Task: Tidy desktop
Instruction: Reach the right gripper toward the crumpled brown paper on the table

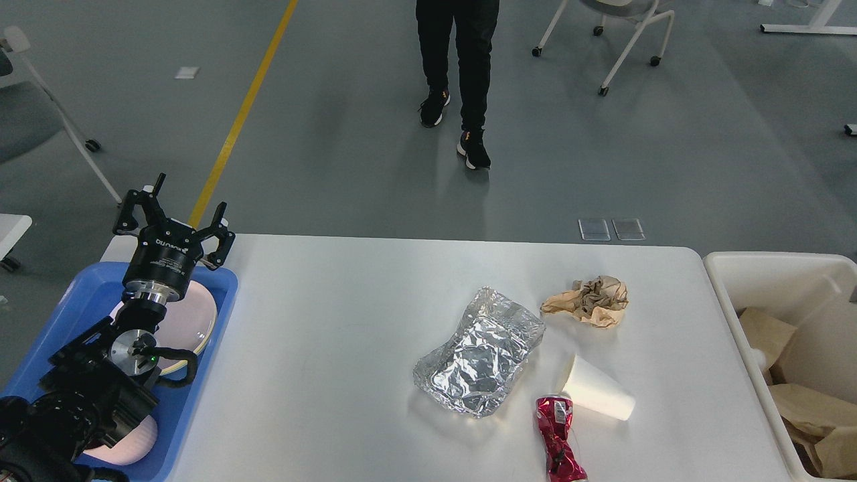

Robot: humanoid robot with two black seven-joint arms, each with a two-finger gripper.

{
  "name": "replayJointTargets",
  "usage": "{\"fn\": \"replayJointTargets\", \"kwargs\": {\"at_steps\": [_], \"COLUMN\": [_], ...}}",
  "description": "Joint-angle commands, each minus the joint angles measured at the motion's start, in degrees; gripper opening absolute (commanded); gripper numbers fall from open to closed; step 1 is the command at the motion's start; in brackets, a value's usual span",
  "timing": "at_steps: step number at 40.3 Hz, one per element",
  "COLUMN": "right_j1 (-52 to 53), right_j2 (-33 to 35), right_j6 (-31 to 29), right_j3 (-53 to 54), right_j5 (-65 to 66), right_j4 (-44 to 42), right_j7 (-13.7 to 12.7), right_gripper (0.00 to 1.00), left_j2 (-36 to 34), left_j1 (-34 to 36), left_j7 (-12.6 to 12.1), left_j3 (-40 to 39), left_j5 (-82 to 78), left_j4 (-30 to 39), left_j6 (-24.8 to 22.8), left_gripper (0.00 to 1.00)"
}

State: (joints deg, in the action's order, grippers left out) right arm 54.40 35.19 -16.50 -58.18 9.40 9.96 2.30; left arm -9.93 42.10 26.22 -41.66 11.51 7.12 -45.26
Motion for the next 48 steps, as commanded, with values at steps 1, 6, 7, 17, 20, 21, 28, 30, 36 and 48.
{"fn": "replayJointTargets", "kwargs": {"at_steps": [1, 6, 7, 17, 20, 21, 28, 30, 36, 48], "right_j1": [8.3, 19.5, 22.0, 35.2, 38.0, 38.8, 40.9, 41.1, 43.2, 45.6], "right_j2": [5.2, 11.3, 12.1, 13.0, 12.4, 12.1, 5.7, 4.2, -3.5, -17.3], "right_j6": [-5.5, -11.7, -12.6, -30.0, -33.1, -33.8, -35.0, -35.0, -34.1, -33.8], "right_j3": [0.2, -0.7, -0.9, -3.0, -3.2, -3.3, -6.1, -6.3, -10.9, -13.5], "right_j5": [-0.6, -0.5, -0.5, -0.6, -0.6, -0.5, -1.7, -2.7, -5.6, -11.5], "right_j4": [7.9, 21.7, 24.0, 32.0, 34.2, 35.2, 39.3, 40.1, 41.6, 44.7], "right_j7": [0.0, 0.0, 0.0, 0.0, 0.0, 0.1, 0.6, 0.6, 1.2, 1.1], "right_gripper": [1.0, 1.0, 1.0, 1.0, 1.0, 1.0, 1.0, 1.0, 1.0, 1.0], "left_j2": [0.0, 0.0, 0.0, 0.0, 0.0, 0.0, 0.0, 0.0, 0.0, 0.0], "left_j1": [0.0, 0.0, 0.0, 0.0, 0.0, 0.0, 0.0, 0.0, 0.0, 0.0], "left_j7": [0.1, 0.0, 0.0, 0.0, 0.0, 0.0, 0.0, 0.0, 0.0, 0.1], "left_j3": [0.0, 0.0, 0.0, 0.0, 0.0, 0.0, 0.0, 0.0, 0.0, 0.0], "left_j5": [0.0, 0.0, 0.0, 0.0, 0.0, 0.0, 0.0, 0.0, 0.0, 0.0], "left_j4": [0.0, 0.0, 0.0, 0.0, 0.0, 0.0, 0.0, 0.0, 0.0, 0.0], "left_j6": [0.0, 0.0, 0.0, 0.0, 0.0, 0.0, 0.0, 0.0, 0.0, 0.0], "left_gripper": [0.96, 0.96, 0.96, 0.96, 0.96, 0.96, 0.96, 0.96, 0.96, 0.96]}}
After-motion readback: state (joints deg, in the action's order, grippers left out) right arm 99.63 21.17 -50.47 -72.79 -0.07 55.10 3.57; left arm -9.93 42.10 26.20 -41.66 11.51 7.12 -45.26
